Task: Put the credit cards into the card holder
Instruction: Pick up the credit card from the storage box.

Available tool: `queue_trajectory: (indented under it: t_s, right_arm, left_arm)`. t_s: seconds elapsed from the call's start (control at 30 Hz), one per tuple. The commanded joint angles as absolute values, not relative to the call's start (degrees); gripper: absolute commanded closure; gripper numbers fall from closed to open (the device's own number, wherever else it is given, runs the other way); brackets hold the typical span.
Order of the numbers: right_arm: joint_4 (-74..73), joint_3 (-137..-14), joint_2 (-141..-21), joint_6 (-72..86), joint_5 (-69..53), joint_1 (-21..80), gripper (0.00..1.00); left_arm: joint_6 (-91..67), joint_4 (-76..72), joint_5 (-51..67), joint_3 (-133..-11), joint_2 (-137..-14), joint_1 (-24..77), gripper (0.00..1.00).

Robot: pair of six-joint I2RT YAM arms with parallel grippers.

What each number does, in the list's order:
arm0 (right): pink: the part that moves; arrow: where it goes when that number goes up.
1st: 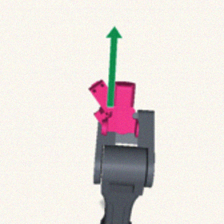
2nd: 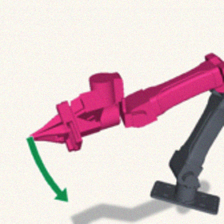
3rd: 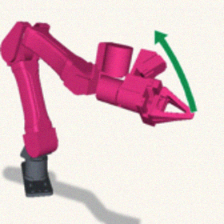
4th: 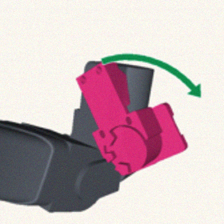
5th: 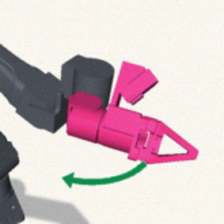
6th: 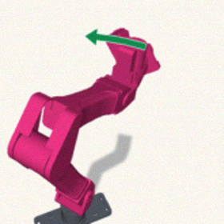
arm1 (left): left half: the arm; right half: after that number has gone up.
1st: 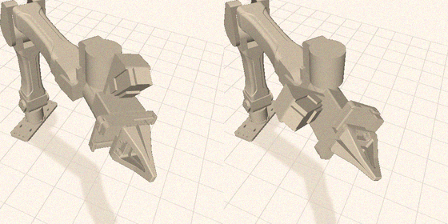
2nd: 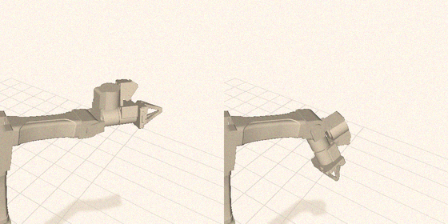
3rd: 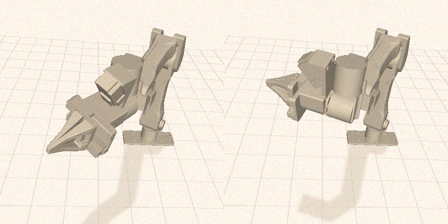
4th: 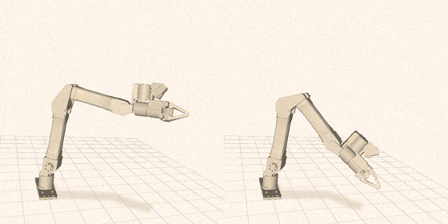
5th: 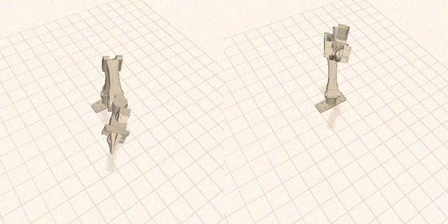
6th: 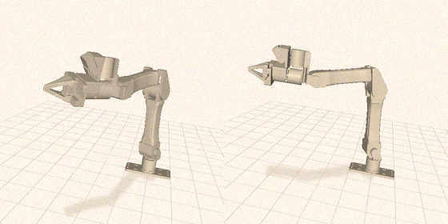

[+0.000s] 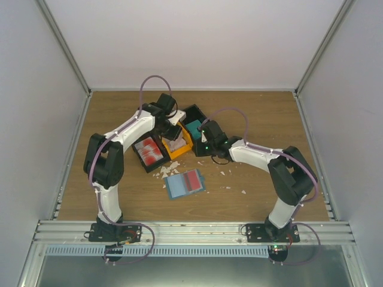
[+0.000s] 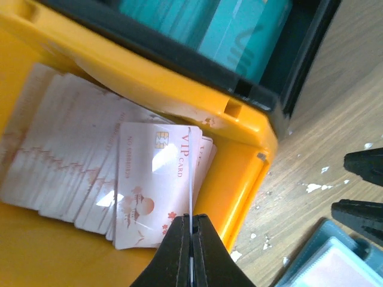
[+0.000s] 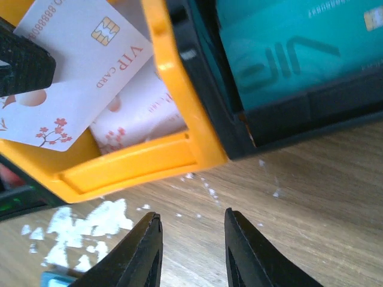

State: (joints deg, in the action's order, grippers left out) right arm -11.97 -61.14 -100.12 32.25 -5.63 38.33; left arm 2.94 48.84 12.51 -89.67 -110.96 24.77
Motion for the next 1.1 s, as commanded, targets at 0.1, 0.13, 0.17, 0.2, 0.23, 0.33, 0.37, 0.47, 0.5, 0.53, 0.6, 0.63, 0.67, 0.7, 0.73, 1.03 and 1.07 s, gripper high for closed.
queue_trajectory:
  t_s: [0.1,0.13,0.17,0.2,0.23,0.33,0.37,0.47,0.5,0.53,0.6,0.63,0.67,0.7,0.73,1.03,1.07]
  right_arm:
    - [-2.0,-58.8,-92.9,35.0,-17.9,36.3,0.63]
    - [-0.5,-57.6,-91.6,35.8,-20.7,35.7,0.63]
    - [3.1,-56.0,-90.1,37.2,-24.1,34.9,0.62]
    - [6.2,-54.2,-88.6,39.2,-27.2,33.7,0.61]
    - [9.9,-52.2,-86.5,42.3,-30.6,32.5,0.61]
    - [21.1,-47.1,-82.2,49.4,-38.4,29.6,0.56]
    - [23.9,-46.3,-80.8,50.7,-40.4,29.2,0.52]
    - [28.9,-45.5,-77.7,54.0,-43.8,29.1,0.41]
    - [29.5,-45.5,-76.9,55.2,-44.4,29.1,0.39]
    - [30.1,-45.5,-76.3,56.3,-44.7,29.1,0.38]
    - [32.0,-45.1,-75.1,59.6,-45.9,29.1,0.36]
    - [33.1,-44.9,-74.7,61.2,-46.5,29.1,0.36]
    - [34.2,-44.8,-74.3,62.6,-47.1,29.2,0.37]
    - [34.5,-44.8,-73.9,63.5,-47.5,29.2,0.38]
    - [33.7,-45.0,-73.5,63.8,-47.7,29.3,0.40]
    - [29.7,-45.3,-72.2,69.4,-48.4,29.5,0.76]
    - [30.0,-45.3,-72.2,70.0,-48.4,29.7,0.77]
  left_arm:
    - [-3.8,44.4,15.9,-91.3,-99.7,23.3,1.00]
    - [-5.7,43.1,19.1,-90.4,-97.2,22.3,1.00]
    - [-7.9,41.0,22.7,-89.3,-95.3,21.4,1.00]
    - [-10.1,39.2,26.6,-88.1,-93.3,20.5,1.00]
    - [-12.5,37.3,32.2,-86.8,-91.4,19.8,1.00]
    - [-20.5,29.5,43.3,-81.1,-85.9,18.8,1.00]
    - [-23.0,26.8,46.5,-79.5,-84.3,18.6,1.00]
    - [-32.7,19.7,54.7,-75.5,-81.0,18.2,1.00]
    - [-36.0,17.1,57.2,-74.2,-80.2,18.1,1.00]
    - [-39.5,14.1,59.7,-72.5,-79.4,18.0,1.00]
    - [-47.2,7.6,63.5,-69.3,-78.0,17.9,1.00]
    - [-51.5,3.6,64.8,-67.6,-77.3,17.9,1.00]
    - [-55.3,0.7,65.6,-66.3,-76.7,18.0,1.00]
    - [-57.4,-1.7,66.0,-65.7,-76.4,18.0,1.00]
    - [-58.5,-2.2,66.4,-65.7,-76.1,18.1,1.00]
    - [-64.7,-4.5,66.8,-63.0,-74.2,18.1,1.00]
    - [-64.9,-4.6,66.8,-62.8,-74.1,18.2,1.00]
